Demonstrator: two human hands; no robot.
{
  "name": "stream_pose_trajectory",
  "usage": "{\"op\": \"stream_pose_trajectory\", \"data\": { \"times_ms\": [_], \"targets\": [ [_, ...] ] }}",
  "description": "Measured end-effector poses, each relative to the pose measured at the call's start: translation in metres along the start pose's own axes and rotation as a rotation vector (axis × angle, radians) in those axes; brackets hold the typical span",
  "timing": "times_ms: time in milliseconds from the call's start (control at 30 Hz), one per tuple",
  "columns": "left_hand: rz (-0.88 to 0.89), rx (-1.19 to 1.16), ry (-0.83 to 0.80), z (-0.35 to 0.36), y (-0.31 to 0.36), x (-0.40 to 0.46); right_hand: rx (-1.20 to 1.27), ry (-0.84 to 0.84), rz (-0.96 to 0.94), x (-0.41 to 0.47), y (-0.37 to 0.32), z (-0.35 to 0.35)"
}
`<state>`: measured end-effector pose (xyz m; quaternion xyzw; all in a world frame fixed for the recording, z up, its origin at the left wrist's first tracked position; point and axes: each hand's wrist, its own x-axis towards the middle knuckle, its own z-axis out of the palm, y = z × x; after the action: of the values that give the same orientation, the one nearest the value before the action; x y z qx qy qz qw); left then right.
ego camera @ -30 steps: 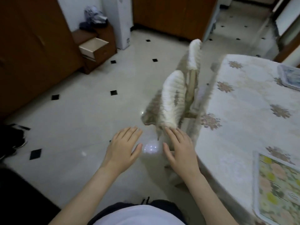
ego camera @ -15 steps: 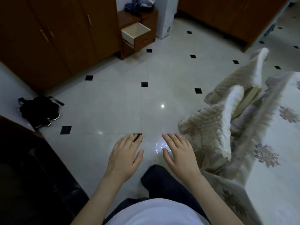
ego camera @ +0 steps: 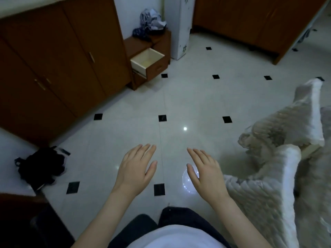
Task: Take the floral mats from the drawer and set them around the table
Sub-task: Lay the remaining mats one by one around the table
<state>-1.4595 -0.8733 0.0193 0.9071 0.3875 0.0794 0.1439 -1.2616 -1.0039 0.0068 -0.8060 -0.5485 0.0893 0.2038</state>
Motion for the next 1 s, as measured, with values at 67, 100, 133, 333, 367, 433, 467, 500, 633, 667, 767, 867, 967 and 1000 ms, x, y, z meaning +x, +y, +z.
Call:
{"op": "stream_pose_trajectory", "data": {
  "times_ms": [67,100,133,333,367,433,467,500,633,667,767,867,967,1000],
  "targets": [
    [0.021,-0.015,0.008,-0.008,-0.002,0.042,-0.002,0.035,0.028,0.034,0.009,-0.010],
    [0.039,-0.020,0.013,-0.010,-0.002,0.060,0.002,0.049,0.051,0.048,0.013,-0.013],
    [0.060,-0.027,0.013,-0.009,-0.002,0.078,0.010,0.061,0.079,0.060,0.019,-0.015],
    [0.224,-0.030,-0.103,0.018,-0.009,0.190,0.049,0.126,0.263,0.129,0.060,-0.004],
    [0.245,-0.026,-0.118,0.023,-0.011,0.212,0.047,0.139,0.298,0.143,0.067,-0.001],
    [0.296,-0.030,-0.130,0.029,-0.015,0.262,0.048,0.176,0.364,0.175,0.079,0.001],
    [0.332,-0.035,-0.138,0.031,-0.016,0.289,0.047,0.196,0.396,0.193,0.085,0.001],
    [0.367,-0.035,-0.152,0.030,-0.017,0.317,0.042,0.213,0.430,0.211,0.089,-0.001],
    [0.544,-0.014,-0.146,0.014,-0.006,0.427,0.002,0.291,0.571,0.278,0.106,-0.021],
    [0.577,-0.017,-0.154,0.009,0.000,0.451,0.002,0.308,0.599,0.292,0.110,-0.027],
    [0.672,-0.036,-0.147,0.006,0.021,0.518,-0.014,0.352,0.657,0.328,0.127,-0.044],
    [0.722,-0.066,-0.169,0.020,0.047,0.569,-0.035,0.375,0.731,0.354,0.153,-0.052],
    [0.757,-0.079,-0.230,0.045,0.076,0.611,-0.052,0.379,0.787,0.378,0.187,-0.059],
    [0.775,-0.074,-0.251,0.055,0.086,0.625,-0.064,0.384,0.803,0.385,0.201,-0.062]
  ]
}}
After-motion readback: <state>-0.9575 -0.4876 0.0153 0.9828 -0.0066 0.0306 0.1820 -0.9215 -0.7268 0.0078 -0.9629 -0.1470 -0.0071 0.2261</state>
